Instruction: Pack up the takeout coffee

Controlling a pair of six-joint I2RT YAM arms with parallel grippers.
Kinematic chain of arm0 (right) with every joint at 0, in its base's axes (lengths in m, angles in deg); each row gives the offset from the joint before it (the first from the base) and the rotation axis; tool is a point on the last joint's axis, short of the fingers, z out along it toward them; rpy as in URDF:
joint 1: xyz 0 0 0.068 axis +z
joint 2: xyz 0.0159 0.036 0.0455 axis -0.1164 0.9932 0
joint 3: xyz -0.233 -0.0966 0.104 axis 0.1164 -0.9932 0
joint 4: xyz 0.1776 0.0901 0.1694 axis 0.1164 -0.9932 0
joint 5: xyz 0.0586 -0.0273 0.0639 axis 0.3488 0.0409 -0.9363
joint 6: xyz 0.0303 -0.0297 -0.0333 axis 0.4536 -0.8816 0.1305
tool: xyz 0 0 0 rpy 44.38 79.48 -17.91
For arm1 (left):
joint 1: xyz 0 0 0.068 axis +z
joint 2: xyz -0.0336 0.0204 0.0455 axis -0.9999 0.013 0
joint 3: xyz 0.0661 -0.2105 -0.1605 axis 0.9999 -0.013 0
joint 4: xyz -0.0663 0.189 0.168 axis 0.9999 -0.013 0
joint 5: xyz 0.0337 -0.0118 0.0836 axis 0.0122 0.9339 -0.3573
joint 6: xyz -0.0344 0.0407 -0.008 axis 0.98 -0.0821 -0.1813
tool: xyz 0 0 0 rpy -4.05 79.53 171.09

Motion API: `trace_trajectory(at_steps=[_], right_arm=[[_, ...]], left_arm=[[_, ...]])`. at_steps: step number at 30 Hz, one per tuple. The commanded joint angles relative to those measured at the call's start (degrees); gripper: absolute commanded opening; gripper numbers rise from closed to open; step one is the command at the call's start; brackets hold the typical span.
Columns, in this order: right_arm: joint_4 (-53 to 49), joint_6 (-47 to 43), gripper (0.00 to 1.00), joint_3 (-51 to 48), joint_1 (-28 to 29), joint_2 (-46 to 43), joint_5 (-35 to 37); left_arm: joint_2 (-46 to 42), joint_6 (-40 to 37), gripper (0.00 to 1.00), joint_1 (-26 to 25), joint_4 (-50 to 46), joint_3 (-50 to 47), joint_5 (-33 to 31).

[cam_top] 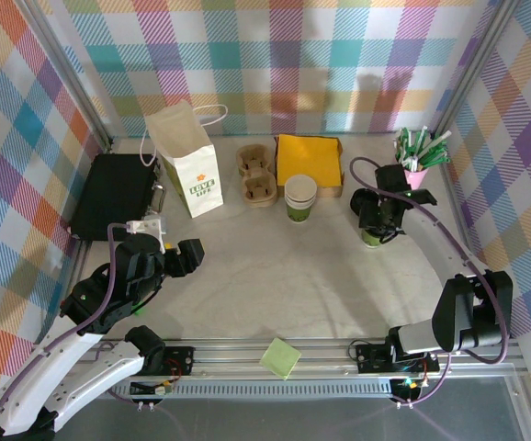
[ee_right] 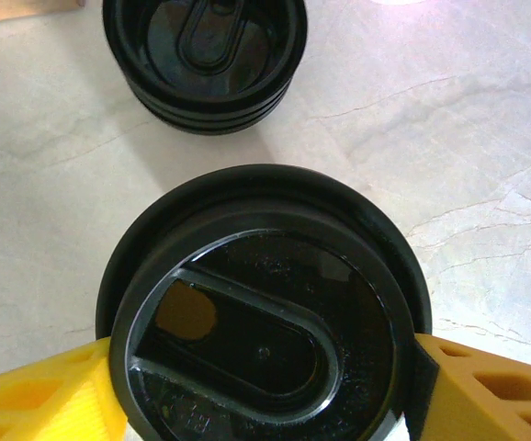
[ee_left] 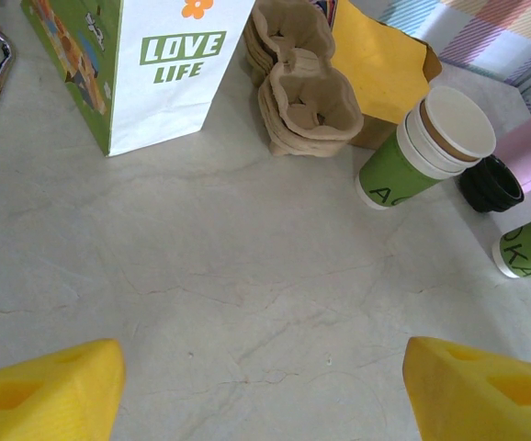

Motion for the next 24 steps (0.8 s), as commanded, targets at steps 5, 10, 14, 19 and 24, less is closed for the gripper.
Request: trace_trajectory(at_steps=[5,10,14,19,24], right_arm=[[2.47,-2.64,0.73,-0.20,-5.06,0.42,-1.36],[3.82,-3.38,0.72,0.48,-8.65,1.55,-2.13],[4.81,-3.53,0.72,1.28,-10.76,2.99,-2.02],[5.47,-3.42,0.72,2.59,-12.70,4.94,-1.76],[5.77,-3.47,0.73,3.79,-13.43,6.18,-1.66]], left_arm=[[0.06,-0.26,0.79,0.49,-0.64,1.93,-0.31],[0.15,-0.26,0.79,0.49,-0.55,2.20,-0.19],[0.20,-0.35,0.79,0.50,-0.80,2.51,-0.18],[-0.18,-0.26,0.79,0.50,-1.42,2.50,-0.35],[-0.38,-0.10,0.79,0.50,-1.67,2.60,-0.46]])
